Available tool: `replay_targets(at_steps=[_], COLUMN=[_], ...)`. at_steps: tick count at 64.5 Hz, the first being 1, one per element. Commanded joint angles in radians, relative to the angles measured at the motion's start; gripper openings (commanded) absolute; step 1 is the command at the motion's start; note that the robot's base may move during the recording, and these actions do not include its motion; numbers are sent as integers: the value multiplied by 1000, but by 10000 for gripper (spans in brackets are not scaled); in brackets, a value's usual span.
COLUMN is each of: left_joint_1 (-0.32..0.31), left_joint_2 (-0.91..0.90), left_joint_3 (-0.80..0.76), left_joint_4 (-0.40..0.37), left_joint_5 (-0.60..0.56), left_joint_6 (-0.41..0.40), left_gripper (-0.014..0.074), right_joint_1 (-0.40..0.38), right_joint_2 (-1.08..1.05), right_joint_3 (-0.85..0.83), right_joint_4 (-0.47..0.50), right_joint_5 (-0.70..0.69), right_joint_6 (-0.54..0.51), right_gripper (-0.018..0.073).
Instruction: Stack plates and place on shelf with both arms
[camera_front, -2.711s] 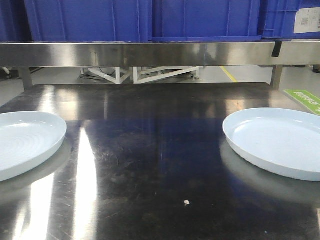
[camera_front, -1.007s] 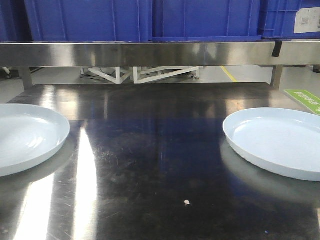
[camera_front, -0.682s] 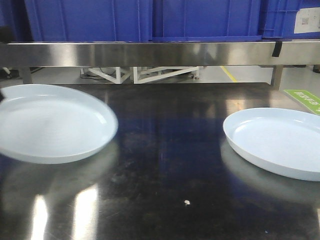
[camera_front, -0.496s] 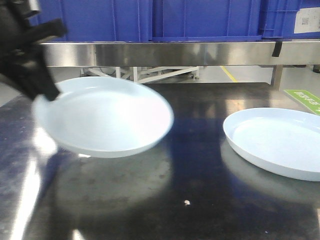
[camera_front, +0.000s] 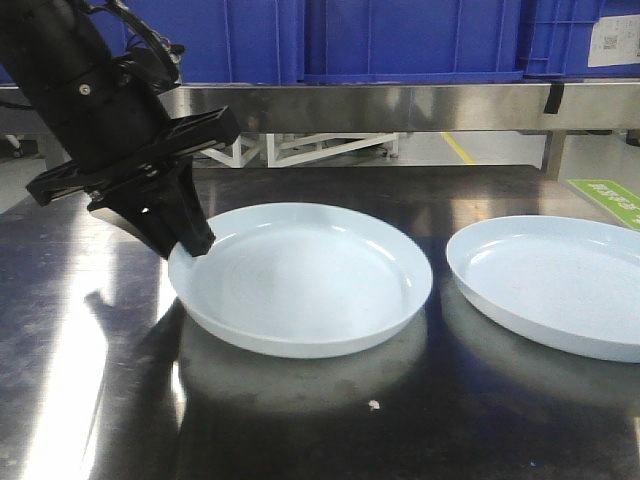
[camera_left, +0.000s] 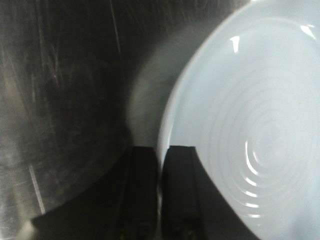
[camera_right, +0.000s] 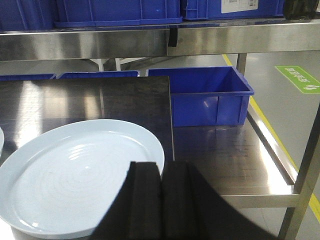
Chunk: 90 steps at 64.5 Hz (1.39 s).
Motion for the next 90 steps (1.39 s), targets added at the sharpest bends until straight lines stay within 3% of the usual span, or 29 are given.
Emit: replay_targets(at_steps=[1,8,14,33,43,53,70,90], left_joint_1=[-9,-11,-18,-41,-41,-2,120,247], left_joint_2=[-54,-84,-136,-439,-616,-792,-1156,-1465], left_joint_3=[-29,-14,18,291,446,592,882,1022], left_joint_4=[-12,0,56,273,432,439,442,505], left_joint_5=[-20,-27,-49,-296,-440,-563,-786,-863], left_joint_6=[-9,-9,-9,-9,-9,-9,-9,-9], left_gripper=[267,377,372,192,81,85,85,85], right_joint_1=[-4,-4,-4,-4,-4,-4,-4,-4], right_joint_2=[-18,-18,-18,-18,-18,-18,-18,-18], right_joint_3=[0,0,0,0,0,0,0,0], right_joint_4=[-9,-9,-9,-9,-9,-9,-9,-9], right_joint_5=[-82,-82,-82,-82,-82,-82,-82,-82], right_joint_6=[-3,-3,-3,-3,-3,-3,-3,-3], right_gripper=[52,52,52,52,52,52,52,52])
